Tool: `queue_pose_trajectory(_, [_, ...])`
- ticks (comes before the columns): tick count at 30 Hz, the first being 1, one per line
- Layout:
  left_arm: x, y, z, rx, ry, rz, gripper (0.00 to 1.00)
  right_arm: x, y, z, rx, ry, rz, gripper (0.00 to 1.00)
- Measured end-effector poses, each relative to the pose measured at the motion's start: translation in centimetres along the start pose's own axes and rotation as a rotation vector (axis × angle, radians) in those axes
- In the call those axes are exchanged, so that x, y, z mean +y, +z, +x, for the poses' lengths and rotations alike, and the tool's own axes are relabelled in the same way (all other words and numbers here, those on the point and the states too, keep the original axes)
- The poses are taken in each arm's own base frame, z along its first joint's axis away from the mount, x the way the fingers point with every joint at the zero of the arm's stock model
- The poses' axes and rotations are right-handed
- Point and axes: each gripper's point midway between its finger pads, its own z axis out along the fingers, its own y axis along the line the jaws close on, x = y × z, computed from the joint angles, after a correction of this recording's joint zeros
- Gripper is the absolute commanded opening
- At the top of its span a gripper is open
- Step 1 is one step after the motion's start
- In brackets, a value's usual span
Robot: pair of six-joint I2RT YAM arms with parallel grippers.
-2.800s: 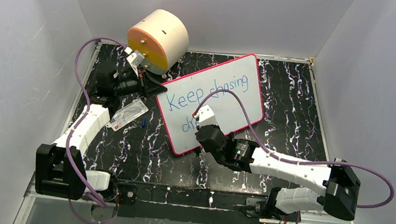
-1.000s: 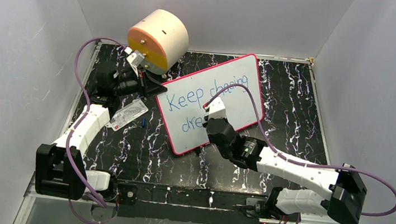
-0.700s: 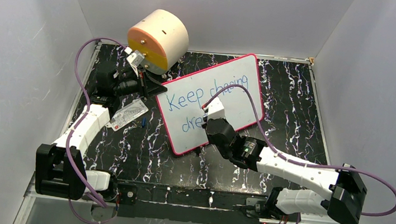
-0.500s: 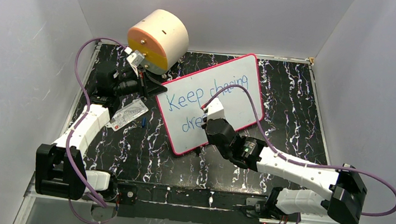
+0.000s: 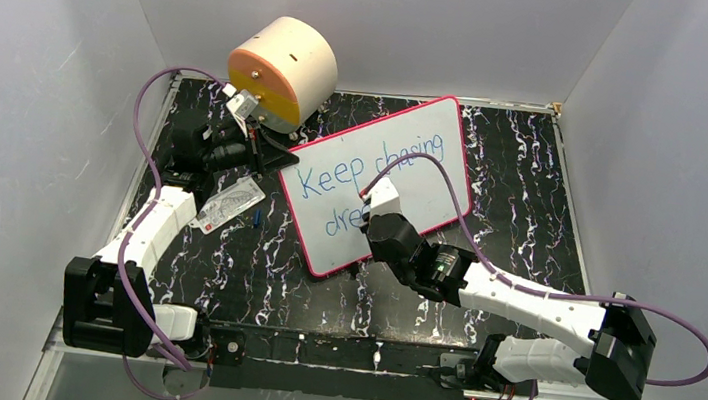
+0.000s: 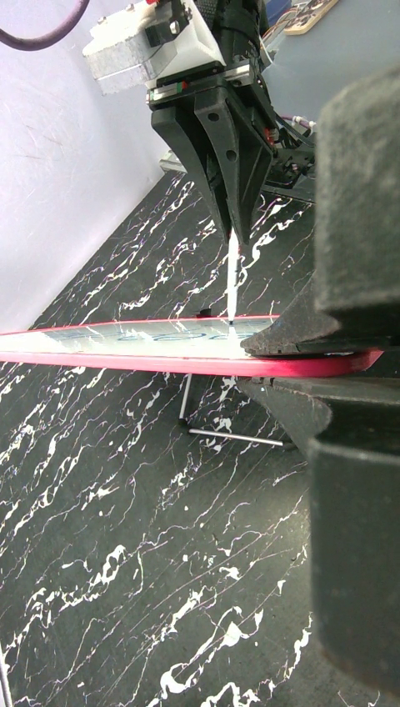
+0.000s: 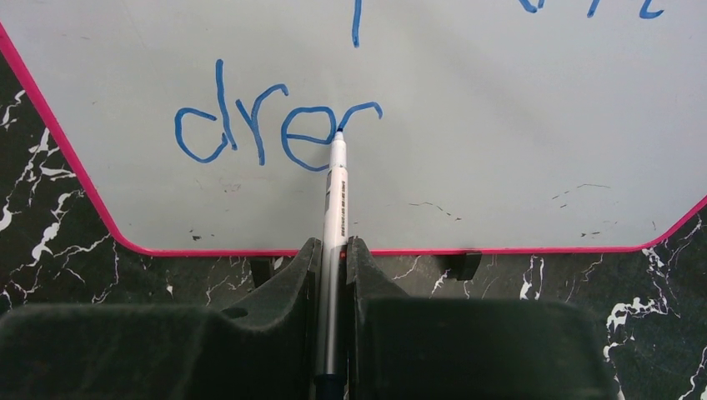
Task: Write a sentence on the whiteboard
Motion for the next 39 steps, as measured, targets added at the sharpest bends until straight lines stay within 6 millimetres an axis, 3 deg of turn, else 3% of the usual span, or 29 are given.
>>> queue_pose_trajectory(11, [0.0, 0.0, 0.0, 0.000, 0.000, 0.000, 0.00, 0.0, -0.1, 2.0, 0.060, -0.028, -0.010, 0.00])
queue_pose_trajectory(30, [0.0, 0.0, 0.0, 0.000, -0.001, 0.000, 0.00, -0.2, -0.2, 2.0, 0.059, -0.023, 0.003, 0.00])
queue_pose_trajectory(39, [0.0, 0.0, 0.0, 0.000, 0.000, 0.000, 0.00, -1.4, -0.2, 2.3, 0.071, -0.036, 0.049, 0.00])
